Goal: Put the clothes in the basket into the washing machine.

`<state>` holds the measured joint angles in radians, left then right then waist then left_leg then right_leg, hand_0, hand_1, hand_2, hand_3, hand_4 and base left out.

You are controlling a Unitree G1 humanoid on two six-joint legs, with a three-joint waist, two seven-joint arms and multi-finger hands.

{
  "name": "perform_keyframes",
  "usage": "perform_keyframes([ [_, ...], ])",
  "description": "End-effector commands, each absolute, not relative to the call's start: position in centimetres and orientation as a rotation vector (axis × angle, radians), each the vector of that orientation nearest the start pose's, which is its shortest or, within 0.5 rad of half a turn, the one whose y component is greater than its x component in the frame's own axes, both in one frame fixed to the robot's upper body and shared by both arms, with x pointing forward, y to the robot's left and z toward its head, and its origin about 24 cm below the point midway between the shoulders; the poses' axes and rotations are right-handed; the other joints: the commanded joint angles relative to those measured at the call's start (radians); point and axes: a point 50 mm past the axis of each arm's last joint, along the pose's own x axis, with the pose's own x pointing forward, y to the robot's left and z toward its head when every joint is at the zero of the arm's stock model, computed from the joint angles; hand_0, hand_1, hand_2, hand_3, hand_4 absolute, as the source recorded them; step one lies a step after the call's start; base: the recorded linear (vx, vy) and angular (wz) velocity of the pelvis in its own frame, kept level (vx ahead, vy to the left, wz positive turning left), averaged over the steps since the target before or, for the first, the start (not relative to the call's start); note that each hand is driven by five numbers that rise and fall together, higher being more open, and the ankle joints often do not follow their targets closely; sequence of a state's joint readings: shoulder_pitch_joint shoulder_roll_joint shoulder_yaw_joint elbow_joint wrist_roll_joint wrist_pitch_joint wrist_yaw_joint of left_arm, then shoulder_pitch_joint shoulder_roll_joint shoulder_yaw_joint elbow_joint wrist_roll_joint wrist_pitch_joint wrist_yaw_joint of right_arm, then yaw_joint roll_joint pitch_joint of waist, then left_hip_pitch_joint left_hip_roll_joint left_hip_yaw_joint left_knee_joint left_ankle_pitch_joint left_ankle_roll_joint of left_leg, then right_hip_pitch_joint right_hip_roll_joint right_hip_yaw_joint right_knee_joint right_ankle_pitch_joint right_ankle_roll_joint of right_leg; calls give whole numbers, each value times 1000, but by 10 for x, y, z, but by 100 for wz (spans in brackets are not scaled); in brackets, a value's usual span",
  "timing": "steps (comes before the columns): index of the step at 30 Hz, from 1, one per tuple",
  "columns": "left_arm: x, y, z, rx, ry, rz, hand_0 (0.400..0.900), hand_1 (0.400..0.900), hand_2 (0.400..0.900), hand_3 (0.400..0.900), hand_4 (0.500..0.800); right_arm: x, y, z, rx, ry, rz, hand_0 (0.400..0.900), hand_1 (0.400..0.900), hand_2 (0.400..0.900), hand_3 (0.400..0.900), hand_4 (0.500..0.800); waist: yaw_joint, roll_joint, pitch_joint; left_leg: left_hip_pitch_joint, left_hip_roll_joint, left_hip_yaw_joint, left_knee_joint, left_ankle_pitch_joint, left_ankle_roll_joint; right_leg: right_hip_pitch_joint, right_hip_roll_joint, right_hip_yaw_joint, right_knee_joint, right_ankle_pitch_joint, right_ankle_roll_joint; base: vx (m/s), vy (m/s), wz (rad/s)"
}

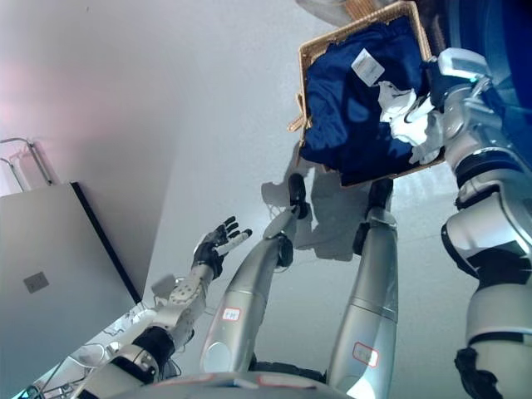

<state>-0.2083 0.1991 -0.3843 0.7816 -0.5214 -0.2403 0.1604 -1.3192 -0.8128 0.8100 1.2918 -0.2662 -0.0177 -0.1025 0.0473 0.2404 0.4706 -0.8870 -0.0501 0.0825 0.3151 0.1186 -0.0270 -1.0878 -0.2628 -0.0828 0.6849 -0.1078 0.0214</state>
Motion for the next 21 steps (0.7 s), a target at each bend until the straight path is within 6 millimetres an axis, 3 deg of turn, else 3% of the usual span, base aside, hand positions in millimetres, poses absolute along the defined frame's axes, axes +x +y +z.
perform_keyframes([
  [1, 234, 192, -78, -117, 475, 215, 900, 900, 900, 900, 800, 381, -336, 288, -1529, 112, -472, 900, 900, 900, 900, 800, -10, 10, -11, -130, 29, -63, 247, -205, -44, 13, 27, 11, 31, -72, 41, -14, -3, -4],
  [6, 240, 197, -72, -148, 445, 245, 900, 900, 900, 900, 800, 379, -337, 302, -1511, 87, -479, 900, 900, 900, 900, 800, -5, 2, -17, -192, 33, -54, 314, -227, -46, -50, 29, 21, 94, -93, 36, 7, -9, -2],
  [8, 239, 195, -74, -137, 459, 230, 900, 900, 900, 900, 800, 378, -342, 283, -1487, 130, -463, 900, 900, 900, 900, 800, 0, 4, -16, -194, 31, -58, 311, -226, -45, -52, 34, 21, 95, -94, 35, 19, -16, 1],
  [9, 237, 193, -77, -123, 473, 215, 900, 900, 900, 900, 800, 375, -351, 260, -1463, 207, -453, 900, 900, 900, 900, 800, 10, 10, -21, -189, 27, -61, 304, -223, -43, -48, 35, 19, 94, -94, 35, 40, -21, 1],
  [11, 235, 192, -81, -98, 490, 199, 900, 900, 900, 900, 800, 377, -351, 247, -1450, 253, -439, 900, 900, 900, 900, 800, 29, 14, -30, -179, 24, -66, 294, -217, -39, -38, 39, 16, 87, -91, 35, 36, -25, 2],
  [14, 236, 198, -81, -79, 489, 211, 900, 900, 900, 900, 800, 384, -337, 254, -1428, 210, -415, 900, 900, 900, 900, 800, 41, 6, -44, -157, 21, -66, 273, -213, -33, -21, 48, 14, 71, -82, 38, 8, -12, -3],
  [16, 240, 191, -80, -54, 492, 178, 900, 900, 900, 900, 800, 380, -342, 207, -1371, 305, -371, 900, 900, 900, 900, 800, 50, 10, -53, -139, 18, -75, 262, -209, -30, 6, 47, 7, 51, -77, 42, -3, -19, 4],
  [18, 242, 194, -78, -38, 477, 176, 900, 900, 900, 900, 800, 382, -339, 214, -1366, 295, -380, 900, 900, 900, 900, 800, 61, 11, -60, -122, 16, -84, 246, -203, -26, 26, 47, 2, 36, -75, 43, -20, -33, 10],
  [20, 246, 188, -75, -21, 462, 143, 900, 900, 900, 900, 800, 378, -340, 182, -1332, 348, -342, 900, 900, 900, 900, 800, 64, 18, -64, -107, 14, -86, 226, -195, -24, 42, 48, 4, 13, -67, 45, -34, -8, 7],
  [21, 247, 189, -75, -17, 463, 143, 900, 900, 900, 900, 800, 377, -341, 183, -1329, 354, -349, 900, 900, 900, 900, 800, 67, 20, -66, -106, 11, -87, 220, -192, -22, 43, 49, 4, 4, -62, 45, -46, 3, 3],
])
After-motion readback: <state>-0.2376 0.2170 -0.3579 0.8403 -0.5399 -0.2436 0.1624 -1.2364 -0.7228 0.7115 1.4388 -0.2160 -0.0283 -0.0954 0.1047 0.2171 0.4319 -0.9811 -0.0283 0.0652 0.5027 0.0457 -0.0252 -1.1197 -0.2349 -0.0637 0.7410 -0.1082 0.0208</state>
